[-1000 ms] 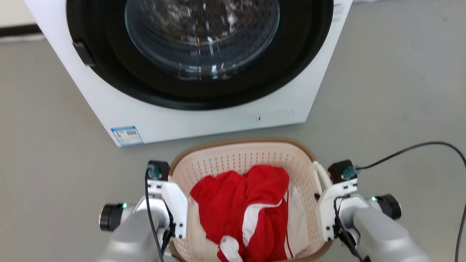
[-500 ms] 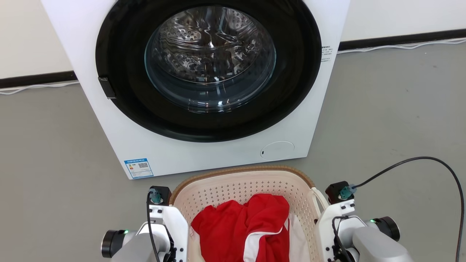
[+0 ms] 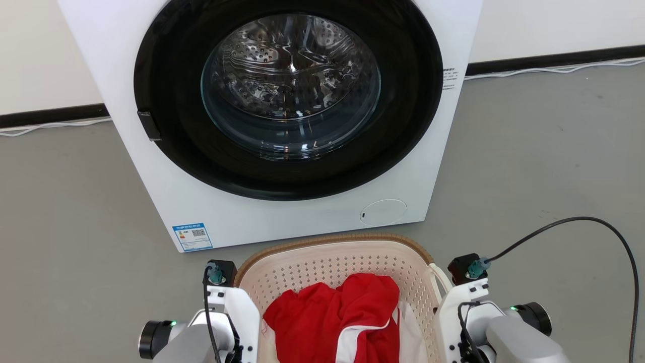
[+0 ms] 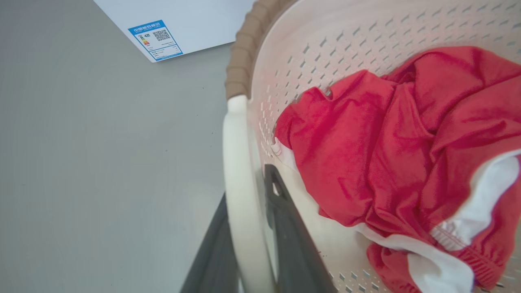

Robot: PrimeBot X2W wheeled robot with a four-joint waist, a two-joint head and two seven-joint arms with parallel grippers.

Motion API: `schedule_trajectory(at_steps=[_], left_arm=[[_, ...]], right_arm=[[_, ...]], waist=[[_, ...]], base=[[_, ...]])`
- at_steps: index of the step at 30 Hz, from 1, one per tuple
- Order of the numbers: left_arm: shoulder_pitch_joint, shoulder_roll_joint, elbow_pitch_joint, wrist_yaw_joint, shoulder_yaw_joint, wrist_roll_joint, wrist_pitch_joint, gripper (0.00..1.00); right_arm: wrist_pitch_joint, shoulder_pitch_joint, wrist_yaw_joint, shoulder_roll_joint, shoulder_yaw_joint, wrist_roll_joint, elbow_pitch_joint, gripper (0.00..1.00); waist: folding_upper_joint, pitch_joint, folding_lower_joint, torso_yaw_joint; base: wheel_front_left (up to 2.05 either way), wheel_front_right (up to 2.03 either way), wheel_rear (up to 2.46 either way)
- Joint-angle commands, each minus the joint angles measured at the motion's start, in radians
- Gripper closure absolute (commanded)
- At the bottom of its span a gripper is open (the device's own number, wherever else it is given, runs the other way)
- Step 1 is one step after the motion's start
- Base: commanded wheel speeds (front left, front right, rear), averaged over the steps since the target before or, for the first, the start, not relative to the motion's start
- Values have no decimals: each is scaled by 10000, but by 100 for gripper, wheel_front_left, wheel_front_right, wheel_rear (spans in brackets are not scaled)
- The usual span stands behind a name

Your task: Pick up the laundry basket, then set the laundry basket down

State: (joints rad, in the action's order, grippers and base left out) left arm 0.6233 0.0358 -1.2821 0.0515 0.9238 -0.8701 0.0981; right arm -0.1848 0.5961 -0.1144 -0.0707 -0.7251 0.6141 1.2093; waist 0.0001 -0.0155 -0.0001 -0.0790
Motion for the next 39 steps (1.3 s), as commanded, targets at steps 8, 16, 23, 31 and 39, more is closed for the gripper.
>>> schedule_trajectory(at_steps=[8, 16, 23, 31, 39], left_arm=[[353, 145, 136, -90, -36, -67, -89, 100], [407, 145, 87, -83, 0, -133, -129, 100], [418, 145, 53, -104, 37, -196, -110, 100], [459, 145, 19, -116, 85, -244, -107, 100], [458, 145, -6, -115, 134, -290, -110, 100]], right_arm=[[90, 94, -163, 204, -343, 132, -214, 100], [122, 129, -163, 204, -464, 297, -205, 100], [155, 179, -163, 204, -577, 394, -157, 100], [189, 220, -163, 204, -676, 490, -62, 100], [207, 234, -163, 204, -779, 603, -49, 100]], waist=[[-1, 12, 1, 24], [-1, 0, 1, 42], [-1, -13, 1, 48], [-1, -41, 1, 95], [-1, -71, 1, 145]], base=[[0, 0, 0], [0, 0, 0], [0, 0, 0], [0, 0, 0], [0, 0, 0]])
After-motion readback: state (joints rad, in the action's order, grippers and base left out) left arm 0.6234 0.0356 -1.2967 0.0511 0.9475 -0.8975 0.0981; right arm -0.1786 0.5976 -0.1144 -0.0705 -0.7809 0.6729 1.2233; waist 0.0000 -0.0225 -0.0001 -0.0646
